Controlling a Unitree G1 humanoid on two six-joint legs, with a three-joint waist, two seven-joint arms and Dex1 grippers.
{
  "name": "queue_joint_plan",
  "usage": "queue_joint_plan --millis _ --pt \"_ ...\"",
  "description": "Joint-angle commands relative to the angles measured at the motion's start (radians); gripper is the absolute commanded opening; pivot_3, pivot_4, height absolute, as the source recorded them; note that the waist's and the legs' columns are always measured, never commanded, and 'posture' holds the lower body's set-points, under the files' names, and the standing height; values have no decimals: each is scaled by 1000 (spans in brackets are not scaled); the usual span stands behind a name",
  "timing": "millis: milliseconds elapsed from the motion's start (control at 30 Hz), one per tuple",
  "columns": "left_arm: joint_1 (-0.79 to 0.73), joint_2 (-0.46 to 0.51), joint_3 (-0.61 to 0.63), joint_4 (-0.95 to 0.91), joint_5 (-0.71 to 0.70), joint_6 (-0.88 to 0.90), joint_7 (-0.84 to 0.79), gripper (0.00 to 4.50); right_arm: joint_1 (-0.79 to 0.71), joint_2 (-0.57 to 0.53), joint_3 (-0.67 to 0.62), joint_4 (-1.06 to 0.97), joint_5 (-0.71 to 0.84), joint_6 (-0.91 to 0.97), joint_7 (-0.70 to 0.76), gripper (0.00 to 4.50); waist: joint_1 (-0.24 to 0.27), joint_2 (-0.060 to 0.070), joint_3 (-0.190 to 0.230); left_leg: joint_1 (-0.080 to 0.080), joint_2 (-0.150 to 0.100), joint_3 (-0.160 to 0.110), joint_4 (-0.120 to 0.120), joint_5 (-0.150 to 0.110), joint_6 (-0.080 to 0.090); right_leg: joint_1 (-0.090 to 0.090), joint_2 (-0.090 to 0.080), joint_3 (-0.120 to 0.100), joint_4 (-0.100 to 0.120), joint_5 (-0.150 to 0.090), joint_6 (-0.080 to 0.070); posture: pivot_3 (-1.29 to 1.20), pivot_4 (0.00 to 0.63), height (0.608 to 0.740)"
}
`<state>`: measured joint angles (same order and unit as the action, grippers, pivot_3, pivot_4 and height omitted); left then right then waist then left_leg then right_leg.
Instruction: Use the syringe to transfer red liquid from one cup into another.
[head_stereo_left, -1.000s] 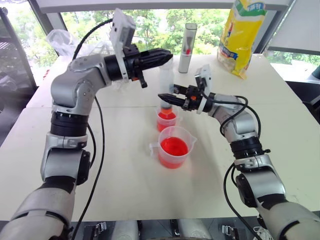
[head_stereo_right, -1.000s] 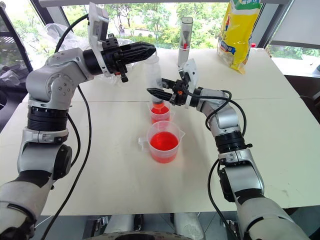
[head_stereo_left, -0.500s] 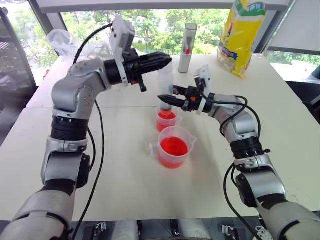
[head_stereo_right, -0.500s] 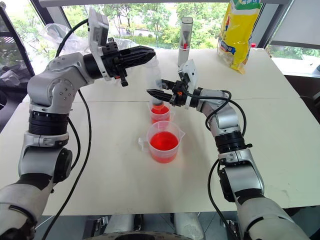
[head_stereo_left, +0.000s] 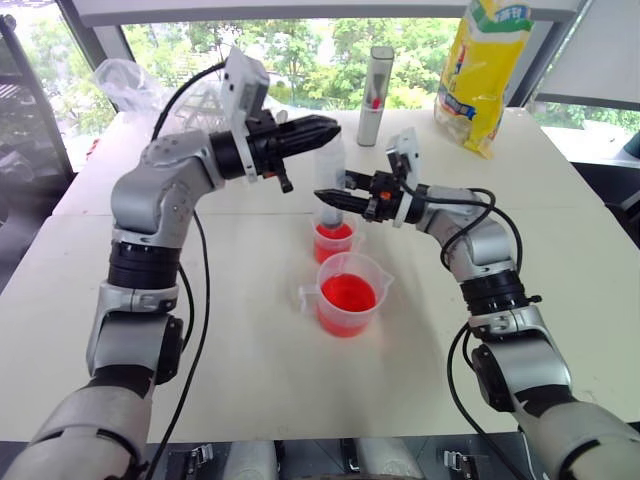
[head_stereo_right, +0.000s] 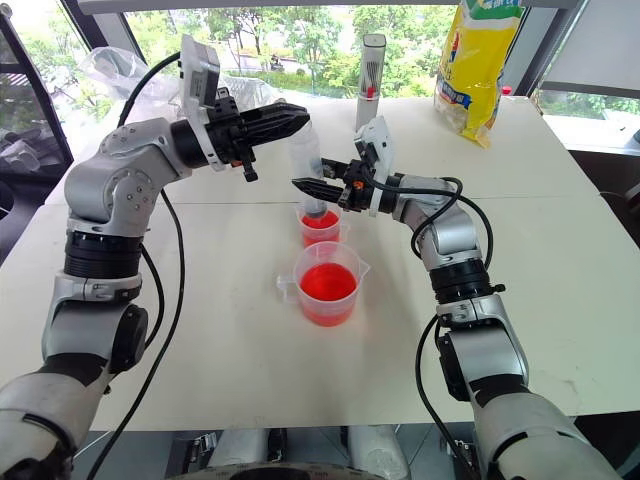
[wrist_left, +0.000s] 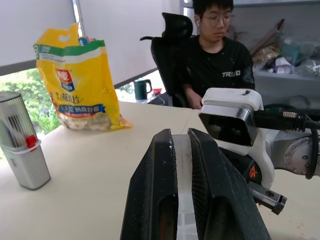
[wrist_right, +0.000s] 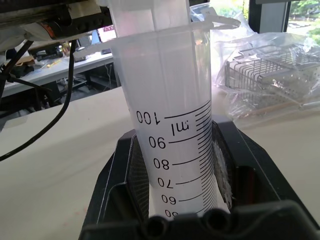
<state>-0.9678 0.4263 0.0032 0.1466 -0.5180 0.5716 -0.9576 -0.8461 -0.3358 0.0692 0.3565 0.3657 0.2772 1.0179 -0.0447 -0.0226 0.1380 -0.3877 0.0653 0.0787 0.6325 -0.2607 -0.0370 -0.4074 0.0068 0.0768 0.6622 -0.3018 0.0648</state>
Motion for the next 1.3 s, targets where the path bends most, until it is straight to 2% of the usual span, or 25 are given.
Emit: queue_joint_plan --millis 33,667,767,900,967,1300 --pt "36 -3 -48 5 26 8 -23 37 -99 -18 -78 -68 39 -25 -21 1367 0 0 0 0 0 0 0 0 0 0 0 0 0 0 0 0 150 740" --pt "44 -16 -34 -10 12 14 -18 37 -103 -24 -82 -57 32 -33 -26 1367 0 0 0 0 0 0 0 0 0 0 0 0 0 0 0 0 150 740" --pt "38 -11 -7 -22 -13 42 -11 1252 -100 -24 -80 -58 31 -31 -25 1367 0 1 0 0 0 0 0 0 0 0 0 0 0 0 0 0 150 740" --pt "34 -1 17 -41 -24 52 -1 3268 -97 -24 -80 -62 30 -26 -24 1367 -1 1 0 0 0 0 0 0 0 0 0 0 0 0 0 0 150 740" --pt "29 6 41 -50 -37 64 15 4444 -94 -25 -79 -67 30 -23 -24 1367 -2 1 0 0 0 0 0 0 0 0 0 0 0 0 0 0 150 740" --pt "58 93 135 -109 -90 113 49 4444 -85 -17 -72 -95 45 6 -25 1367 -1 1 0 0 1 0 0 0 0 0 0 0 0 0 0 0 150 740"
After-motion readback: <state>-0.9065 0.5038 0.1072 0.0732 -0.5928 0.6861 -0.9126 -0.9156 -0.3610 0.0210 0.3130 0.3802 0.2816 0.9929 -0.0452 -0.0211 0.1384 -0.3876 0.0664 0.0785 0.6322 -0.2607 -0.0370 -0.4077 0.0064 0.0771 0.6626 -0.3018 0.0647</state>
